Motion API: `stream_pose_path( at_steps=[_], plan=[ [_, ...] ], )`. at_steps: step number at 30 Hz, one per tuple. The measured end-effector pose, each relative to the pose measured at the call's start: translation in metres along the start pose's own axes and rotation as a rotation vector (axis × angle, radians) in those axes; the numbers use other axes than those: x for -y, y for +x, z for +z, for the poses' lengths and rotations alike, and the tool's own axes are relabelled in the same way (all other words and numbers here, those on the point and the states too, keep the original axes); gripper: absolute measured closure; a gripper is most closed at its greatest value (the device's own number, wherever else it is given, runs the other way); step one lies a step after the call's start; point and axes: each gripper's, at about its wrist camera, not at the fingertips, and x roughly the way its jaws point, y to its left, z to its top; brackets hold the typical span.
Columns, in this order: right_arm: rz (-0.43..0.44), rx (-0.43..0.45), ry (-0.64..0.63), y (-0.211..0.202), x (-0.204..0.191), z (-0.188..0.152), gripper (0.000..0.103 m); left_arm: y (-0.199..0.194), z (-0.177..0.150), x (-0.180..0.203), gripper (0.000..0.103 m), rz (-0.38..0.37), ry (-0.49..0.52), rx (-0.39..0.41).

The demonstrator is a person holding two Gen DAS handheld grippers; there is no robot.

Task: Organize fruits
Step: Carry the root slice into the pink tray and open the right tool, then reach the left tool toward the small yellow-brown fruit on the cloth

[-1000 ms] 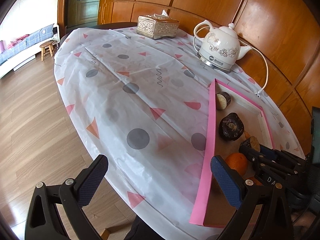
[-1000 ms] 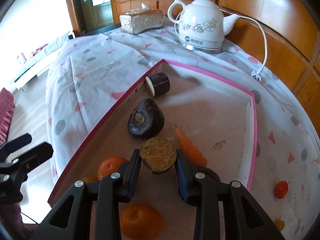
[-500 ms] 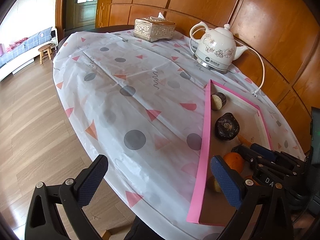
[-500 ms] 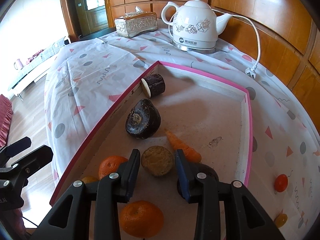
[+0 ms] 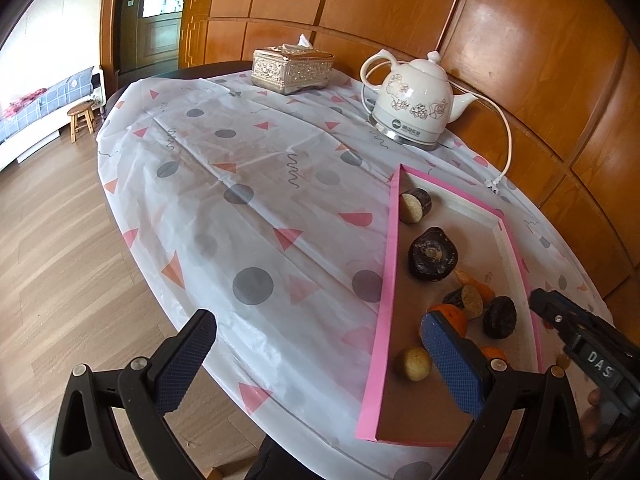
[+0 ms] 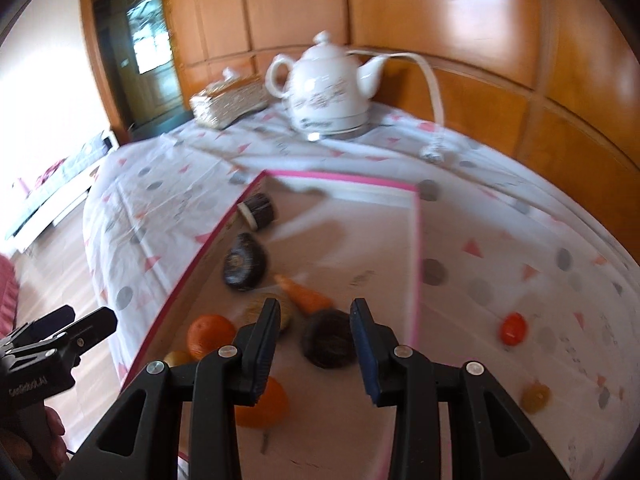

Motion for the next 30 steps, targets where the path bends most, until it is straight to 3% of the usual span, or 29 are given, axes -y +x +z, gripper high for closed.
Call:
stream_pose_path(
  at_steps=[12, 19, 30],
  plan=[
    [-0.172, 0.066, 0.193, -0.045, 0.08, -0.037, 0.065, -0.006, -0.003, 0.016, 0.0, -0.02, 0.058, 0.004],
    [-0.269, 0.065, 0.304, -0.061, 0.125, -0.065, 0.065, -0.009, -0.005, 0.026, 0.0, -0.031, 0.097, 0.011],
    [-0.503, 0.022, 0.528, -0.093, 0.212, -0.13, 0.065, -0.01, -0.006, 0.036, 0.0, -0.037, 0.135, 0.016]
  ],
)
